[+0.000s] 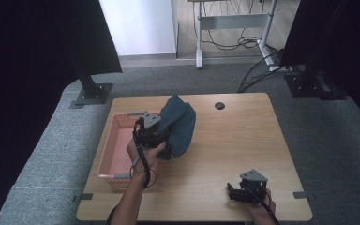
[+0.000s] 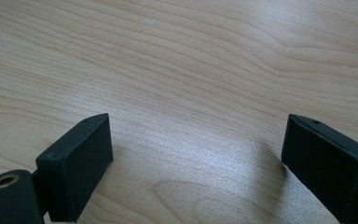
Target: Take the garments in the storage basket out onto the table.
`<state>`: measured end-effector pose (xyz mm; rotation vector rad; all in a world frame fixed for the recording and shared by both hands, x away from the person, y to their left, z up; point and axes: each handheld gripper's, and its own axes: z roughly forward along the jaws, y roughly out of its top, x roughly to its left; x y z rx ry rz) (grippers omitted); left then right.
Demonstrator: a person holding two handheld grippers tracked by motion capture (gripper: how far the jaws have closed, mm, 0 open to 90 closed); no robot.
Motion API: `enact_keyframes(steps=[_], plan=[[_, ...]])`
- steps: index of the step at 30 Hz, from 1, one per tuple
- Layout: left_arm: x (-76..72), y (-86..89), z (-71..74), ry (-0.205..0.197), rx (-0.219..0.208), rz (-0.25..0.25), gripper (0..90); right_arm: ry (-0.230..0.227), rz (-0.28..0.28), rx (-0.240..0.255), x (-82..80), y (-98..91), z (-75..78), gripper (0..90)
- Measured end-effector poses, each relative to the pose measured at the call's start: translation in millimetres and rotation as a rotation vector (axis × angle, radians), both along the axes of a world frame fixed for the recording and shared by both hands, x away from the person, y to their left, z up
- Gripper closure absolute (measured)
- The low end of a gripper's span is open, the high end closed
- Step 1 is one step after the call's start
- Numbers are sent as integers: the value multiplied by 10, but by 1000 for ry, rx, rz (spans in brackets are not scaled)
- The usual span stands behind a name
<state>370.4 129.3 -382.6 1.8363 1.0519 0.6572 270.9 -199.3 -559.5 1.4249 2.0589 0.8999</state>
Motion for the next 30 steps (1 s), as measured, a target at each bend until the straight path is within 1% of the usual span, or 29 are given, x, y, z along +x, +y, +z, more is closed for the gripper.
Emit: enact_keyframes(steps=[10, 18, 30], plan=[[14, -120, -9, 1, 10, -24, 708, 0, 0, 0, -1, 1, 0, 84], [33, -187, -14, 4, 11, -33, 708, 2, 1, 2, 0, -1, 0, 84], [66, -278, -62, 18, 19, -43, 708, 2, 0, 2, -2, 0, 1, 84]])
